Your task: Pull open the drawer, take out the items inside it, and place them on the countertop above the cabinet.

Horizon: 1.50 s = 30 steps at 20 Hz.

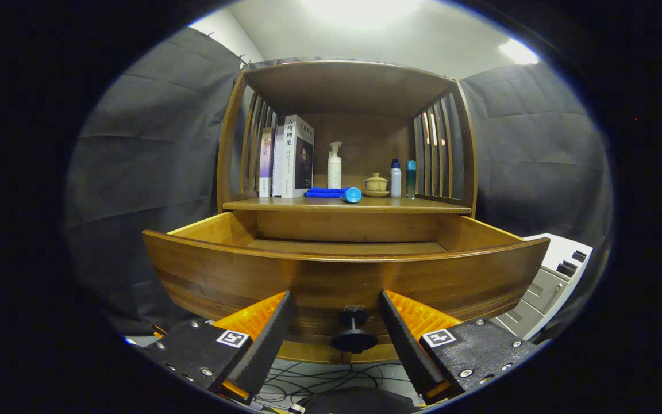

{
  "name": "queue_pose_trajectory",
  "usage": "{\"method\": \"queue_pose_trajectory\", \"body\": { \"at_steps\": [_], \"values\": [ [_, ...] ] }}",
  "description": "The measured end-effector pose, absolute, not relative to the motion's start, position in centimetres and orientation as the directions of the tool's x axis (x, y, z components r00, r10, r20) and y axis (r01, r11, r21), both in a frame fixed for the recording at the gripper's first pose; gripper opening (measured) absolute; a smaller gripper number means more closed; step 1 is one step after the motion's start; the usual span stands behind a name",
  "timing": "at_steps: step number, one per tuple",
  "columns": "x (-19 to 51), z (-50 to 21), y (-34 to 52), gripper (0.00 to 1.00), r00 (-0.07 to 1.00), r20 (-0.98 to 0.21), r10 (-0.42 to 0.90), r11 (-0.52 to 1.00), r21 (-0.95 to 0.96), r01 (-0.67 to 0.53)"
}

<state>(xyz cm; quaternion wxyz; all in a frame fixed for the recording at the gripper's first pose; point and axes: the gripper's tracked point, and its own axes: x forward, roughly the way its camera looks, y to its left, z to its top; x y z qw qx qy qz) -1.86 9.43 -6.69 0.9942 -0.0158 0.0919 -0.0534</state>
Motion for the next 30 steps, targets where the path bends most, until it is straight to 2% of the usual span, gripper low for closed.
{"method": "queue_pose_trajectory", "body": {
  "at_steps": [17,30],
  "values": [
    [4.4,-6.2,7.7,0.96,0.985,-0.153,-0.082,0.996,-0.059,0.073],
    [10.0,-7.0,7.0,0.95,0.980,-0.181,-0.084,0.995,-0.068,0.072]
  ]
}}
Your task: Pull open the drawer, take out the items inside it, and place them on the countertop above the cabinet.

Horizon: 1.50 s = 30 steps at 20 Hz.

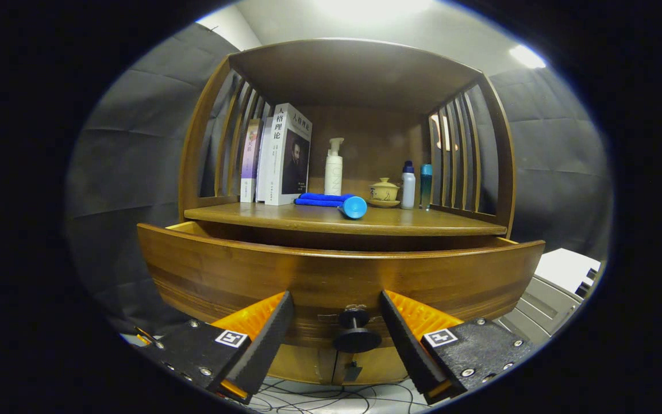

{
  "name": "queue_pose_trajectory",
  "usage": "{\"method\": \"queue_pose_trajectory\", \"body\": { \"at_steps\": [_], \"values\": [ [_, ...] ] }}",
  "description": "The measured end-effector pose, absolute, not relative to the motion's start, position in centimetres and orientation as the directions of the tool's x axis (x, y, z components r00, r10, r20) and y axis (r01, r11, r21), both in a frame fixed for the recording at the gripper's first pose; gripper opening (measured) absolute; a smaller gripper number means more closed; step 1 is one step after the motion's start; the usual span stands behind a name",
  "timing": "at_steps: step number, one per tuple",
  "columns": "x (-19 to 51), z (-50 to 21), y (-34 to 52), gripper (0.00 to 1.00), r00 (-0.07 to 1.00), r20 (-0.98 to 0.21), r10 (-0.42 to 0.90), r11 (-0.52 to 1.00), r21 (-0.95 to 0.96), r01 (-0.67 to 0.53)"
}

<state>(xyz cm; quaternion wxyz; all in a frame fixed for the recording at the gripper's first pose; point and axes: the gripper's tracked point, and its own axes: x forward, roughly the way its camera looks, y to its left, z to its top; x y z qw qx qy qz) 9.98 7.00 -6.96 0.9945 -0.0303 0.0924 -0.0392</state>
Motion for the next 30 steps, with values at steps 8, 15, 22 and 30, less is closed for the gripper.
{"method": "queue_pose_trajectory", "body": {
  "at_steps": [8,15,22,30],
  "values": [
    [12.7,-7.1,6.8,0.95,0.978,-0.192,-0.081,0.996,-0.046,0.073],
    [15.7,-7.1,6.6,0.95,0.971,-0.226,-0.080,0.997,-0.006,0.080],
    [17.3,-7.2,6.3,0.94,0.966,-0.245,-0.087,0.995,0.028,0.097],
    [16.5,-6.4,6.4,0.94,0.967,-0.245,-0.076,0.997,-0.026,0.072]
  ]
}}
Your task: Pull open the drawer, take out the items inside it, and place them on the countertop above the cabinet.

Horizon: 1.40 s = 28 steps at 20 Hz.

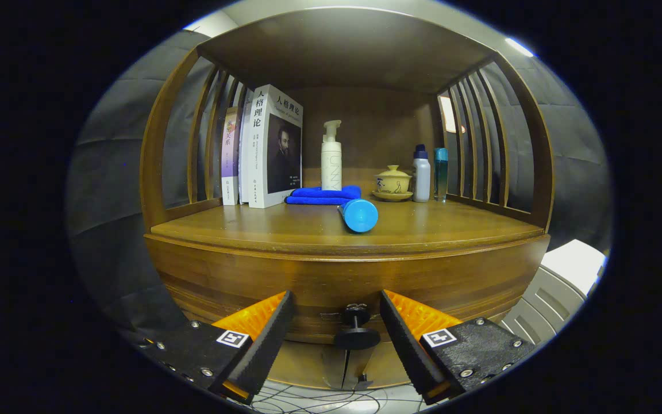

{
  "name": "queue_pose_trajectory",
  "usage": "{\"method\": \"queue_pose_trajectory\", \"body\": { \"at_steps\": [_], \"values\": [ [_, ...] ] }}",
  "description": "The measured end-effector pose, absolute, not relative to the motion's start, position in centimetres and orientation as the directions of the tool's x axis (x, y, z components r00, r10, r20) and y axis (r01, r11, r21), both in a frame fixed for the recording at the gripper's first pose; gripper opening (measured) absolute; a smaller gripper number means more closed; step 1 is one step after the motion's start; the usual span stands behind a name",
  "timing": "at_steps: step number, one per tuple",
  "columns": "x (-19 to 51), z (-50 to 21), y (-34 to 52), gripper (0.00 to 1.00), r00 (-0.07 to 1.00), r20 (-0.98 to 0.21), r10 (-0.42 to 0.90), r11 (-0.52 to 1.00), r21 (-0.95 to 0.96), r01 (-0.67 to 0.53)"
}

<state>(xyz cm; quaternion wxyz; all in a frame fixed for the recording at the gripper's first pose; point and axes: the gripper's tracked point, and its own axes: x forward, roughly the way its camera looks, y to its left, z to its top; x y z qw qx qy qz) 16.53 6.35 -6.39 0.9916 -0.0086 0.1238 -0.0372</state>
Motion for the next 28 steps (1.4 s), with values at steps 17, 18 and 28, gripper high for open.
{"method": "queue_pose_trajectory", "body": {
  "at_steps": [17,18,28],
  "values": [
    [5.8,3.7,8.5,0.94,0.992,-0.080,-0.096,0.995,-0.030,0.093],
    [5.3,3.9,8.5,0.94,0.992,-0.077,-0.096,0.995,-0.030,0.094],
    [1.4,4.6,7.7,0.94,0.994,-0.021,-0.107,0.994,-0.013,0.107]
  ]
}}
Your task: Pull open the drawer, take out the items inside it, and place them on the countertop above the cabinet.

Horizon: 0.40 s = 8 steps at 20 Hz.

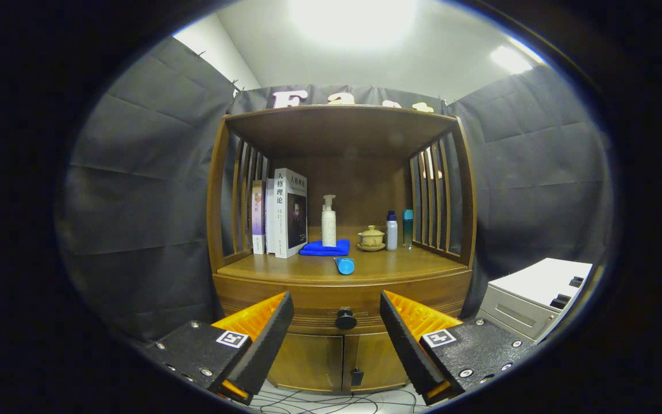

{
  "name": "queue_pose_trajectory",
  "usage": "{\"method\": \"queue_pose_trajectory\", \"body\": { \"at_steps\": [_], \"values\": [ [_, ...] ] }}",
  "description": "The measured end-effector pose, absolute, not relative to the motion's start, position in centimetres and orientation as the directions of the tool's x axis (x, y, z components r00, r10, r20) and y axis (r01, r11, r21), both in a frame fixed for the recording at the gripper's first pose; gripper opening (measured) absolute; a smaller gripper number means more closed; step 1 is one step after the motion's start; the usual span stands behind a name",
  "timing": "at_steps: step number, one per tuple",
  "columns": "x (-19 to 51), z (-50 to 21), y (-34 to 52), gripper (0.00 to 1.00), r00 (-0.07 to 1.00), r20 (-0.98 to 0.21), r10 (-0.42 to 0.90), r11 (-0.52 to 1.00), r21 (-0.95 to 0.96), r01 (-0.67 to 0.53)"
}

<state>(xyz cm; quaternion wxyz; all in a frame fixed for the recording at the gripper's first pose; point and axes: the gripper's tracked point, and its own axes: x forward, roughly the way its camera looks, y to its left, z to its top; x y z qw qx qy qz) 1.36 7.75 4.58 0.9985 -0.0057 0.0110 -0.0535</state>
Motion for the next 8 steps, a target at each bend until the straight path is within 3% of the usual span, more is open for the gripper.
{"method": "queue_pose_trajectory", "body": {
  "at_steps": [8],
  "values": [
    [0.80,4.25,7.87,0.94,0.994,-0.013,-0.105,0.994,-0.006,0.105]
  ]
}}
